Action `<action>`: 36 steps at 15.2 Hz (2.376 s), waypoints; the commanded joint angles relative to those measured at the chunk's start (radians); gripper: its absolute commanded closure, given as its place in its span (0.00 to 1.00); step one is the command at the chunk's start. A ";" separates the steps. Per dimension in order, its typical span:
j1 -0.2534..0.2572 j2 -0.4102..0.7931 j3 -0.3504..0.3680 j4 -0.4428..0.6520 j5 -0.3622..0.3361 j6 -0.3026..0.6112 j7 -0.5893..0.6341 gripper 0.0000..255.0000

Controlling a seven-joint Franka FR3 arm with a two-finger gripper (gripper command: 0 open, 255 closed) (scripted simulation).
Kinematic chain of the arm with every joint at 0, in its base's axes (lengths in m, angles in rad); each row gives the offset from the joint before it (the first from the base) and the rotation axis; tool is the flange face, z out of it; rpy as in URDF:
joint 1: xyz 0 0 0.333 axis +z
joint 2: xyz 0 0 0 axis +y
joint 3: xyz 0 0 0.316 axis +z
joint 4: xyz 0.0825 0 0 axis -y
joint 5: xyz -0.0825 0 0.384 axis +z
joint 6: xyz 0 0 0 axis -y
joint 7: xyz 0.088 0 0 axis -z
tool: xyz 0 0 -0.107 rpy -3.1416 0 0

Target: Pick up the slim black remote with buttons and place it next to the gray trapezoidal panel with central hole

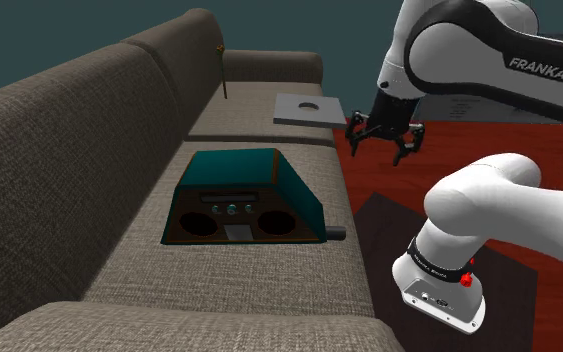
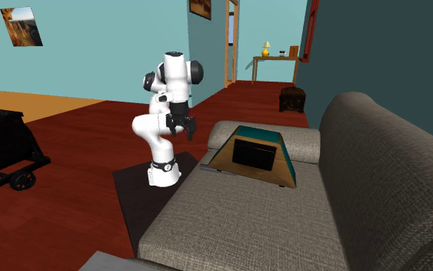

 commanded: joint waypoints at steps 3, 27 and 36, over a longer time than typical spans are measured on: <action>-0.025 -0.139 0.195 -0.084 0.196 -0.046 0.369 0.00; -0.121 -0.176 0.896 -0.101 0.881 0.016 1.274 0.00; -0.124 -0.176 0.893 -0.096 0.878 0.014 1.275 1.00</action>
